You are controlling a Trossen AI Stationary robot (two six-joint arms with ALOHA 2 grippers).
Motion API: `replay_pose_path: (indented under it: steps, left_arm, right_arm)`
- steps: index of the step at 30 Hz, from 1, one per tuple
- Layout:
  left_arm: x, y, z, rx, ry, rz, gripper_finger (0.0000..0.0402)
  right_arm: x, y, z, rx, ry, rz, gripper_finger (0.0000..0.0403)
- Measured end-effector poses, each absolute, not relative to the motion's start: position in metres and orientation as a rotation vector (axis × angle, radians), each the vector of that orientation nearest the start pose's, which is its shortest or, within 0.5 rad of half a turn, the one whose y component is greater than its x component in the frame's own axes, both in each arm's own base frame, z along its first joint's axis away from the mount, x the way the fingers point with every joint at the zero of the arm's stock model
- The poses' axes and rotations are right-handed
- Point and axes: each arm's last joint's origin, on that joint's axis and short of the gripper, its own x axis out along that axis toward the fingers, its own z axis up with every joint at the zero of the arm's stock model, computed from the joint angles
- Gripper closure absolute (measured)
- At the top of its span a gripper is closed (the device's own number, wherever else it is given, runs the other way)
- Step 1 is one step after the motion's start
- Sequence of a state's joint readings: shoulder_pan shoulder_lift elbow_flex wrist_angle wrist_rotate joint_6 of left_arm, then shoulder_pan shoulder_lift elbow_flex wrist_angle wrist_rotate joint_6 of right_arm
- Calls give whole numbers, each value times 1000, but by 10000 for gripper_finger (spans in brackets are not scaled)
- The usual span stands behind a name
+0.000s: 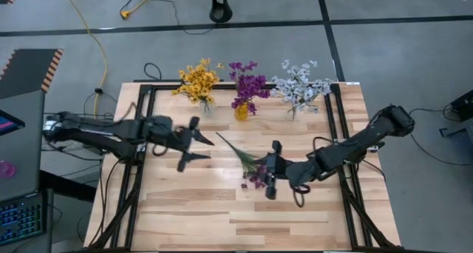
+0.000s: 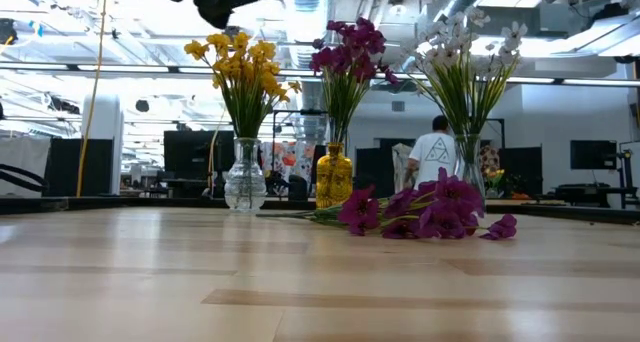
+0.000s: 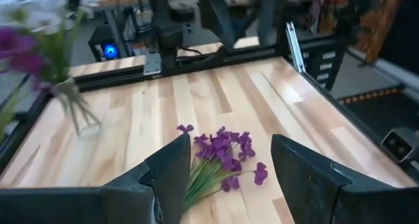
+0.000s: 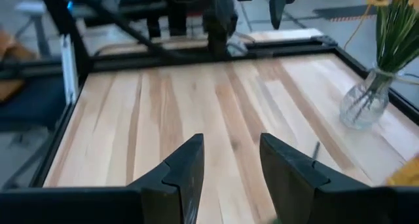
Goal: Sort flowers into vase by color
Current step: Put the purple flowers into the yellow vase
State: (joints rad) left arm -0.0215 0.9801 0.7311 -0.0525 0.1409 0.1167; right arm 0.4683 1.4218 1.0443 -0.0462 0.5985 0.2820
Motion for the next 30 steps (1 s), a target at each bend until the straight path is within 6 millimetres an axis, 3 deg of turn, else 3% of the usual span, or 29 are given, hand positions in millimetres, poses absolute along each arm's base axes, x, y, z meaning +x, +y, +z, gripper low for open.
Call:
replay_pose_path:
  steps: [6, 12, 21, 30]
  left_arm:
    - [257, -26, 273, 160, 372, -184, 200]
    - [303, -35, 253, 209, 479, -211, 200]
    - [366, -40, 214, 360, 780, -243, 200]
    - [406, -41, 183, 550, 1038, -246, 200]
  right_arm:
    - [259, 127, 304, 39, 420, -151, 227]
    - [243, 122, 305, 62, 493, -171, 227]
    - [235, 118, 294, 73, 610, -226, 227]
    - [234, 117, 293, 85, 620, -237, 227]
